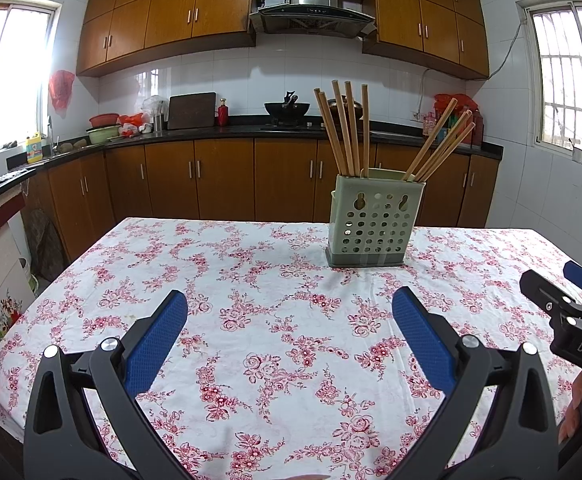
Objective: Organize utensils
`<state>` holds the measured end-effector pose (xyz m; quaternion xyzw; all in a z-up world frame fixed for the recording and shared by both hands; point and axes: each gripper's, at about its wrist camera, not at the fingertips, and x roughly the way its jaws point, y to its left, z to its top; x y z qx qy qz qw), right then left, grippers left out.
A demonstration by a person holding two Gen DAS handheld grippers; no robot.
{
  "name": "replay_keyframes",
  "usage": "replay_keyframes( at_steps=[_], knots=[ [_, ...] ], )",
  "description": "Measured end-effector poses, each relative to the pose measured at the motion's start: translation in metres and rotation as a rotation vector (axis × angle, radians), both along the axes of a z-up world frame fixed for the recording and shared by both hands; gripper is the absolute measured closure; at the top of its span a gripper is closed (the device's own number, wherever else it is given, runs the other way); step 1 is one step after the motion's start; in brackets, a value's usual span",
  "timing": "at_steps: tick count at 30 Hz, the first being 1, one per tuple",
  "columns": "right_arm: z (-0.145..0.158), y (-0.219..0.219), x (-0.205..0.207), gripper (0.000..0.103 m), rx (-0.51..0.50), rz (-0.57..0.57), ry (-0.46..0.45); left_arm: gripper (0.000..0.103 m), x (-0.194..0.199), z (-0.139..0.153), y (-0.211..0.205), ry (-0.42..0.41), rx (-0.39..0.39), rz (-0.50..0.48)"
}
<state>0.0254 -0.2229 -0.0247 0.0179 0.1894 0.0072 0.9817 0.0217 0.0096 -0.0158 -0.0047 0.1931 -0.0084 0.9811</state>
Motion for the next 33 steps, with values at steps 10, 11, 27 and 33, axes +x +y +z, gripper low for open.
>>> replay_keyframes(
  at_steps=[10, 11, 27, 33],
  knots=[
    [0.0002, -0.0004, 0.0000, 0.004, 0.001, 0.000, 0.000, 0.002, -0.0002, 0.0001, -0.0002, 0.001, 0.000, 0.000],
    [0.0002, -0.0005, 0.0000, 0.004, 0.001, 0.000, 0.000, 0.002, -0.0002, 0.0001, -0.0005, 0.001, 0.000, 0.000],
    [0.0000, -0.0004, -0.0001, 0.004, 0.000, 0.000, 0.000, 0.002, 0.0003, -0.0008, -0.0011, 0.001, -0.003, 0.001],
    [-0.0003, 0.0003, -0.0003, 0.004, 0.002, 0.000, 0.002, 0.002, 0.0000, -0.0008, -0.0006, -0.004, -0.003, 0.006]
  ],
)
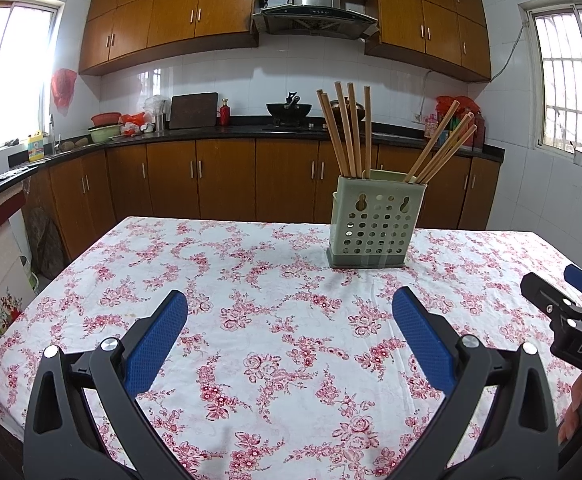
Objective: Organize utensils
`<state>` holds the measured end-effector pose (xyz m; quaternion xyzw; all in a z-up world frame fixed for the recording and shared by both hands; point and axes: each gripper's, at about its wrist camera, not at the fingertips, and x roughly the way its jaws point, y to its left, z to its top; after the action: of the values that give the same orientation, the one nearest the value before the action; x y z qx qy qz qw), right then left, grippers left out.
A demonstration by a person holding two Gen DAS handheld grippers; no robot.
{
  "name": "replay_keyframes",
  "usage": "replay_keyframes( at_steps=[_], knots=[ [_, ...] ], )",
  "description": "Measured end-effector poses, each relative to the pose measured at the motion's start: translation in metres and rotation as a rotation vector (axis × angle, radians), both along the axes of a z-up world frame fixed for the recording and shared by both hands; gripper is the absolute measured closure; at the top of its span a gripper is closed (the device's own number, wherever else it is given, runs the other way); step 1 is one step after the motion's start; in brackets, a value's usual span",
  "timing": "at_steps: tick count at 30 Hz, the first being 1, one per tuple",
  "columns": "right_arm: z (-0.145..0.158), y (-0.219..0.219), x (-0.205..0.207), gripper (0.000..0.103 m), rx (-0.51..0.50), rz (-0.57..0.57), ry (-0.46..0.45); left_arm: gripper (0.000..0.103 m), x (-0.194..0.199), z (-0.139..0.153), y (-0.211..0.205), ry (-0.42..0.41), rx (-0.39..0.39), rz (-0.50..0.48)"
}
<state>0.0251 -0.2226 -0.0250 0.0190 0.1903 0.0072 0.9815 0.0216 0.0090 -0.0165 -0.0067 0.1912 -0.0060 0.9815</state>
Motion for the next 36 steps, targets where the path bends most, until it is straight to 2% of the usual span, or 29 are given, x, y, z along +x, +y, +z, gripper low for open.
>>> replay_keyframes(
  at_steps=[36],
  knots=[
    [0.0005, 0.0006, -0.0001, 0.004, 0.003, -0.004, -0.001, 0.002, -0.0001, 0.0009, 0.0021, 0.007, -0.003, -0.006]
  ],
)
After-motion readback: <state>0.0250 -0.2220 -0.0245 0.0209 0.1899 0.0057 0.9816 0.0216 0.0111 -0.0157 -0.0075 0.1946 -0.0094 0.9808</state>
